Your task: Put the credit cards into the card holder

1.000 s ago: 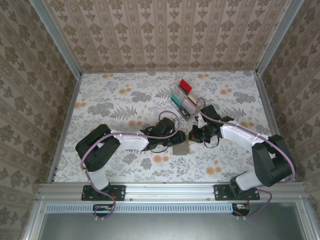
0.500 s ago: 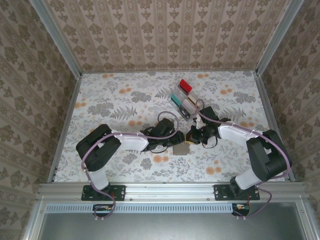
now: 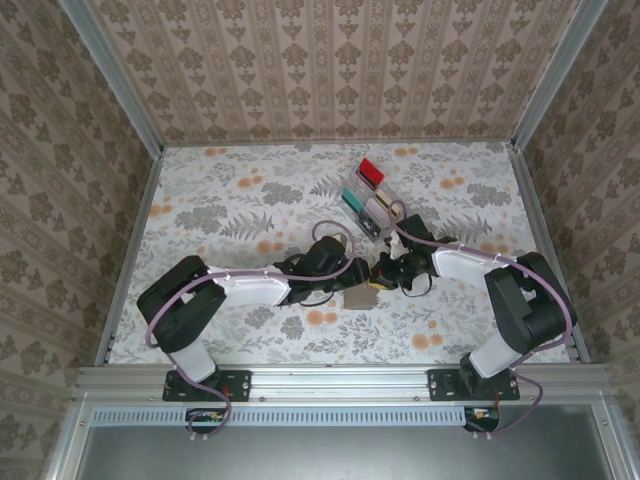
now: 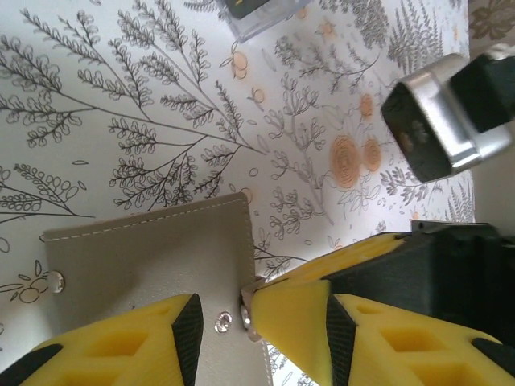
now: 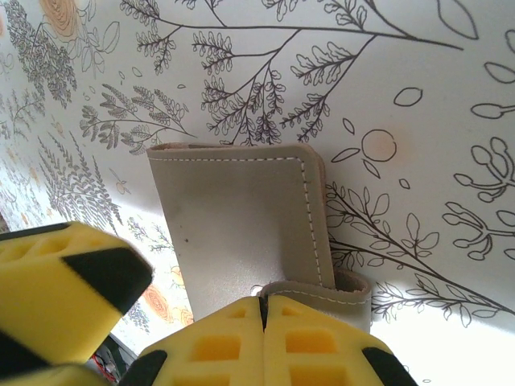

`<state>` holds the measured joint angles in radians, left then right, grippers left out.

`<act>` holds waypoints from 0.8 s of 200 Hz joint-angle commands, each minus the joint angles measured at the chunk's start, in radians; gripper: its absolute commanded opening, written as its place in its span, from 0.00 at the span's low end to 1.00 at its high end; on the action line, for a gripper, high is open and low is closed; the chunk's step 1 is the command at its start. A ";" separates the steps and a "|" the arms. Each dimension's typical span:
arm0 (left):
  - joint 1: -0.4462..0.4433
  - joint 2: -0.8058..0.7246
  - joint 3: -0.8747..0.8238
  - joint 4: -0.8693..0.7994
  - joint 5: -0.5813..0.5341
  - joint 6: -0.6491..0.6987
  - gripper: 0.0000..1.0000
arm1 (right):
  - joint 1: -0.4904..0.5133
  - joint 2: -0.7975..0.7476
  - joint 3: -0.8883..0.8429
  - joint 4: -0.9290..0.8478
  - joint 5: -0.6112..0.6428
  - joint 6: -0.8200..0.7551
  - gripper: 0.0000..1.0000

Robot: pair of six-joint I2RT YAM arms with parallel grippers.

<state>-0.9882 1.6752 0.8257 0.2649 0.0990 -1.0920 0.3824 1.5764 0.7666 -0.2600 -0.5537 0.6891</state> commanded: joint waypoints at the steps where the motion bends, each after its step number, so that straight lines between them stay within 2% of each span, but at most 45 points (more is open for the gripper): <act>1: -0.005 -0.035 -0.004 -0.099 -0.066 0.028 0.49 | 0.004 0.013 -0.009 0.003 0.018 0.020 0.00; 53: -0.009 -0.014 0.016 -0.253 -0.107 0.000 0.49 | 0.004 0.011 -0.006 -0.001 0.017 0.021 0.00; 77: -0.010 0.016 0.027 -0.244 -0.085 0.001 0.49 | 0.004 -0.003 -0.003 -0.003 0.012 0.024 0.00; 114: -0.012 0.063 0.048 -0.228 -0.051 0.000 0.43 | 0.006 -0.031 0.005 -0.014 0.019 0.026 0.00; 160: -0.014 0.076 0.053 -0.229 -0.048 0.000 0.39 | 0.018 -0.035 0.025 -0.026 0.015 0.021 0.00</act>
<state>-0.9955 1.7290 0.8574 0.0513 0.0376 -1.0924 0.3866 1.5642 0.7666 -0.2611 -0.5499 0.7078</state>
